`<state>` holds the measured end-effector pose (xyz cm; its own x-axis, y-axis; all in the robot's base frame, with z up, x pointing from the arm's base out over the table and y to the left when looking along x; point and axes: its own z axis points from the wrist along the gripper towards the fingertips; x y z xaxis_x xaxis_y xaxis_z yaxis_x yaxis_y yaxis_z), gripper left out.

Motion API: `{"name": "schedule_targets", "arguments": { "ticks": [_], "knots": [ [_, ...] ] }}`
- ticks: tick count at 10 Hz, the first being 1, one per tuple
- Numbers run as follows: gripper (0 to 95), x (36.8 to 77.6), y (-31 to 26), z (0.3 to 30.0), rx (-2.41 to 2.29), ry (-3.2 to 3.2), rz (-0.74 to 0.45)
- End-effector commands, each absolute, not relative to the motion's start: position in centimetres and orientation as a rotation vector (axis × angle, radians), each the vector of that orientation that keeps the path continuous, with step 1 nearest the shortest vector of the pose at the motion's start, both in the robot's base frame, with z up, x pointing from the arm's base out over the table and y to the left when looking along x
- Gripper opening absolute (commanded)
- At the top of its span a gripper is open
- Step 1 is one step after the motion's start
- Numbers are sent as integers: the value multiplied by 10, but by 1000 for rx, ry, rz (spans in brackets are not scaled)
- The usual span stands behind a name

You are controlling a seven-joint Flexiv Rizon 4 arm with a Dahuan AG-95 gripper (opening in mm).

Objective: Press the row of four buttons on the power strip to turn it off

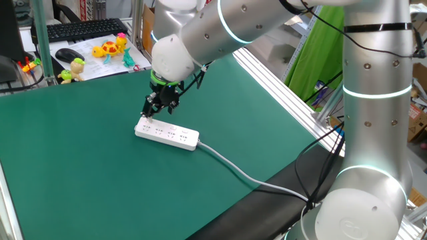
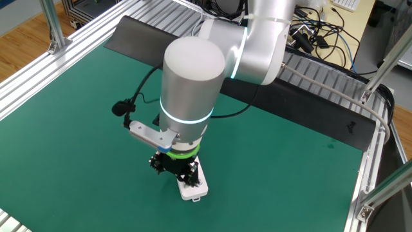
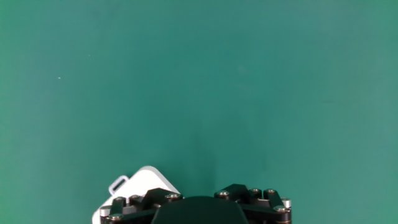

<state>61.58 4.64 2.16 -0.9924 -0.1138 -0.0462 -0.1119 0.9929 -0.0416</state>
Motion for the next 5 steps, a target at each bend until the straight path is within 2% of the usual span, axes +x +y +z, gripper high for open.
{"name": "schedule_targets", "arguments": {
  "ticks": [1,5],
  "knots": [
    [760,622,36,10,-202,3089,-32],
    [760,621,36,10,-190,3094,-44]
  ]
}}
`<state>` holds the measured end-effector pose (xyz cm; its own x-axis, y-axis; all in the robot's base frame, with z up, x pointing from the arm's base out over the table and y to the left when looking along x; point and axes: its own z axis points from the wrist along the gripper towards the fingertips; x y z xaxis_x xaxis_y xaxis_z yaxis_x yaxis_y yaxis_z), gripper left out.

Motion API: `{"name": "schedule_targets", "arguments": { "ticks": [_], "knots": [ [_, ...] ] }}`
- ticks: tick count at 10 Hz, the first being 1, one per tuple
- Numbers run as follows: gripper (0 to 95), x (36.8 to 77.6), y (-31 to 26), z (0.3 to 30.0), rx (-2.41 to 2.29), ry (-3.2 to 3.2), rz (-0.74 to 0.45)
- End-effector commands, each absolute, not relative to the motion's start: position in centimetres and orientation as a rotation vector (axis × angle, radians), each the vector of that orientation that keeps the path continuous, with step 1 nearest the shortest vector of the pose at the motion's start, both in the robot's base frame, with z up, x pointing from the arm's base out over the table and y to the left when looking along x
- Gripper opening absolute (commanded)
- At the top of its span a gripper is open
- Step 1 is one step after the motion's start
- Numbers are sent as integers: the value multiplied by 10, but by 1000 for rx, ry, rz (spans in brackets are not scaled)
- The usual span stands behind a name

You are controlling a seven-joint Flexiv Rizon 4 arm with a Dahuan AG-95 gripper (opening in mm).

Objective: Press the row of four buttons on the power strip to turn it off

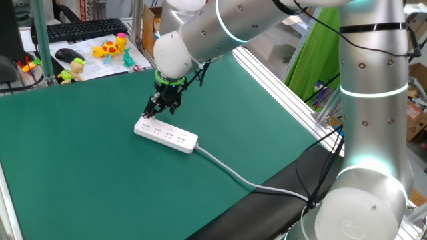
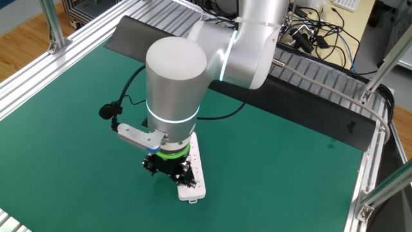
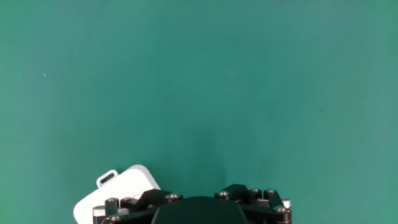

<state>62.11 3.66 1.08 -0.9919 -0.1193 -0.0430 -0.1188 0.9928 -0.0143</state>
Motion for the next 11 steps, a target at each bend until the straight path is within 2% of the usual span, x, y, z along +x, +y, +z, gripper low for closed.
{"name": "schedule_targets", "arguments": {
  "ticks": [1,6,11],
  "knots": [
    [760,620,37,12,-175,3102,-38],
    [760,616,39,25,-149,3118,-39],
    [760,615,42,24,-139,3119,-37]
  ]
}}
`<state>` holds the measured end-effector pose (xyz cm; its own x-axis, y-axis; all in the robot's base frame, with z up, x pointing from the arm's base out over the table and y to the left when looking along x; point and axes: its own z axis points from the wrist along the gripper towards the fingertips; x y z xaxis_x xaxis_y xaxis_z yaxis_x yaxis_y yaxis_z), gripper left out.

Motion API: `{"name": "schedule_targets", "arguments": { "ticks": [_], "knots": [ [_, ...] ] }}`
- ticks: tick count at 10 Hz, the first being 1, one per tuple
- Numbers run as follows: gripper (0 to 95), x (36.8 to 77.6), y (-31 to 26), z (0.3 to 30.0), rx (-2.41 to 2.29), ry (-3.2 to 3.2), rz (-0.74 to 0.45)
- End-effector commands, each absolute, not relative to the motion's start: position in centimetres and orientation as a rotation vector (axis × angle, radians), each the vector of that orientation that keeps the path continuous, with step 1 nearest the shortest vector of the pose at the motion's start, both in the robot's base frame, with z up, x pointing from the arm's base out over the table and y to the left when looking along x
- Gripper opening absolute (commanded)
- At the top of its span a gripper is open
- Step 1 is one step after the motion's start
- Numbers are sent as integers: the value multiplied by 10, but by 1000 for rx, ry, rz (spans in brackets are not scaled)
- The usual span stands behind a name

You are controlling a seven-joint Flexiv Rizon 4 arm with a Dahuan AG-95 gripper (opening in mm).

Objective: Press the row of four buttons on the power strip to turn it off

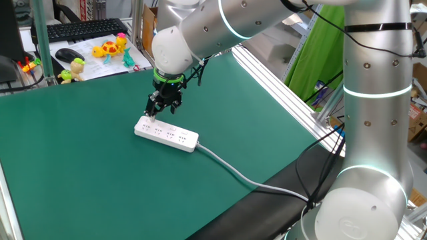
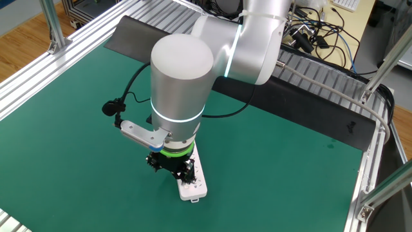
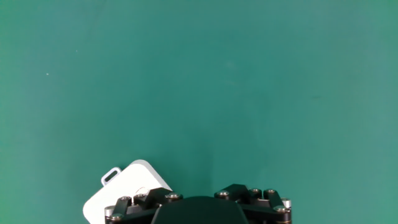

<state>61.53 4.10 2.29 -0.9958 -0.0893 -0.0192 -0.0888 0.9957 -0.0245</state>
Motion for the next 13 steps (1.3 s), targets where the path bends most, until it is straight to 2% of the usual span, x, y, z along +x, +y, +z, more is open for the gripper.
{"name": "schedule_targets", "arguments": {
  "ticks": [1,13],
  "knots": [
    [760,614,43,23,-133,3119,-37],
    [760,615,48,11,-104,3103,-31]
  ]
}}
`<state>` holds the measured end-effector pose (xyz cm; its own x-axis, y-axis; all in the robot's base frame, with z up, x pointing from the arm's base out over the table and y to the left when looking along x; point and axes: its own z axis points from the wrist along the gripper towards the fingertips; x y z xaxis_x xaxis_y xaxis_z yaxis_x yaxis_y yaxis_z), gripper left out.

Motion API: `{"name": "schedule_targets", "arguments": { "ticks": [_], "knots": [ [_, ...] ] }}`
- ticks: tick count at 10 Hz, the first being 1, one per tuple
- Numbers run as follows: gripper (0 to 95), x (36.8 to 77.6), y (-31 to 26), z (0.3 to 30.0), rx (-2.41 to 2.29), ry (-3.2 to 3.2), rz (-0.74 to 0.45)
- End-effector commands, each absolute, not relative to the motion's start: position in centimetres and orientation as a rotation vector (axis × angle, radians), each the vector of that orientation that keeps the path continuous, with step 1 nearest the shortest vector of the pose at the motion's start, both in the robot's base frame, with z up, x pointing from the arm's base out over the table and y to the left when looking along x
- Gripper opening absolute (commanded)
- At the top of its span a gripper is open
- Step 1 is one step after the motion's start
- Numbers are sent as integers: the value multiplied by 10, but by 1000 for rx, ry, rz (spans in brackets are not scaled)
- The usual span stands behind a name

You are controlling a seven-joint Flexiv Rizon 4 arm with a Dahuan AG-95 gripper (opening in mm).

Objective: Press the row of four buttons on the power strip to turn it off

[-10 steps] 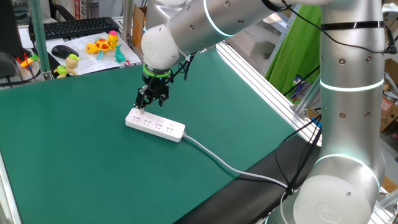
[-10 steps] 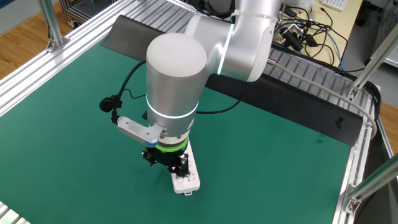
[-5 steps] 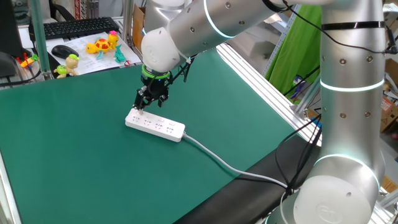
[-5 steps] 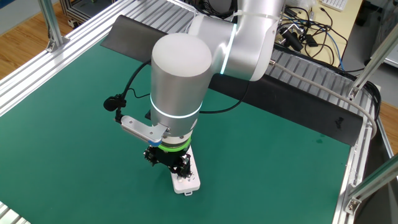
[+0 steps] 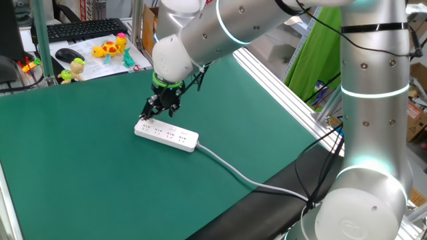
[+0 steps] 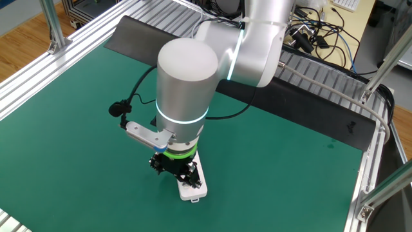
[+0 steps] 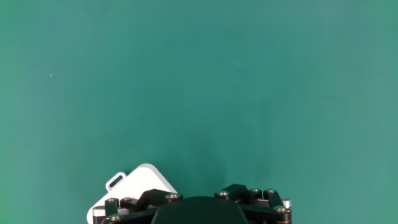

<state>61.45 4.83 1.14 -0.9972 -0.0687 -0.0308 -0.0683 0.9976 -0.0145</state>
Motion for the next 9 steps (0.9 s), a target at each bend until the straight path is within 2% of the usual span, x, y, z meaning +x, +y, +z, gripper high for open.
{"name": "schedule_targets", "arguments": {
  "ticks": [1,5,9],
  "knots": [
    [760,614,47,15,-100,3114,-32],
    [760,609,42,35,-95,3140,-24],
    [760,608,45,35,-101,3135,-26]
  ]
}}
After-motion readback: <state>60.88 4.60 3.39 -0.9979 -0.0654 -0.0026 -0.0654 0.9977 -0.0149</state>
